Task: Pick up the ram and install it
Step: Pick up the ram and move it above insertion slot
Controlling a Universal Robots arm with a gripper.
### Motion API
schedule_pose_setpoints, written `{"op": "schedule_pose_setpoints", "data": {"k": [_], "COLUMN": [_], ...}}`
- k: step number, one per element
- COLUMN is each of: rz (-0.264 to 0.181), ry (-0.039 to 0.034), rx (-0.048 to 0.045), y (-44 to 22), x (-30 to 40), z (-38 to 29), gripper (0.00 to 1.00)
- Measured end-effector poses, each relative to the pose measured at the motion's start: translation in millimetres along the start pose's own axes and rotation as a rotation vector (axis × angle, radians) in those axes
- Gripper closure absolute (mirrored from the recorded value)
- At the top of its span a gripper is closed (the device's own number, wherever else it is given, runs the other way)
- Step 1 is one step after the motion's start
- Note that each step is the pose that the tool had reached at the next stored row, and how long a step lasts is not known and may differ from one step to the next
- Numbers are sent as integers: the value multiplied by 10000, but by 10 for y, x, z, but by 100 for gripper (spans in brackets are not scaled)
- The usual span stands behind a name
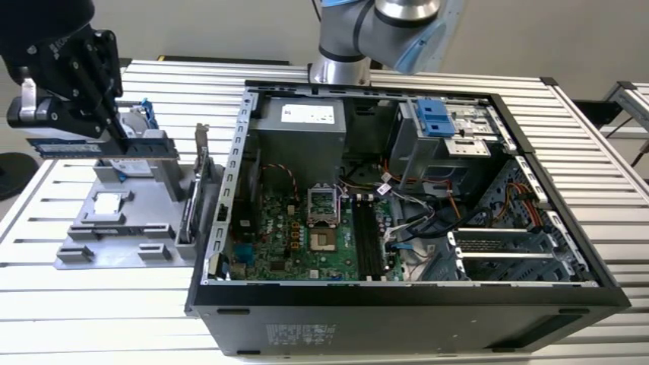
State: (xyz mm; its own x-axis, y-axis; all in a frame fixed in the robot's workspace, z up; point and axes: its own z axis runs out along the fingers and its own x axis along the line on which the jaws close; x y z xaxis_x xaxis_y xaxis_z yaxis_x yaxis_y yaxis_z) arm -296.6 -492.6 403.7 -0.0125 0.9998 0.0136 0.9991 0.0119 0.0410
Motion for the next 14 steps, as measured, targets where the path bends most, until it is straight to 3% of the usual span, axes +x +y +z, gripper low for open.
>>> {"op": "schedule_pose_setpoints", "data": {"k": [14], "rz": [0], "ry": [0], "rx": [0], "y": [110], "x": [-1], "z": [5], "gripper": [100]}}
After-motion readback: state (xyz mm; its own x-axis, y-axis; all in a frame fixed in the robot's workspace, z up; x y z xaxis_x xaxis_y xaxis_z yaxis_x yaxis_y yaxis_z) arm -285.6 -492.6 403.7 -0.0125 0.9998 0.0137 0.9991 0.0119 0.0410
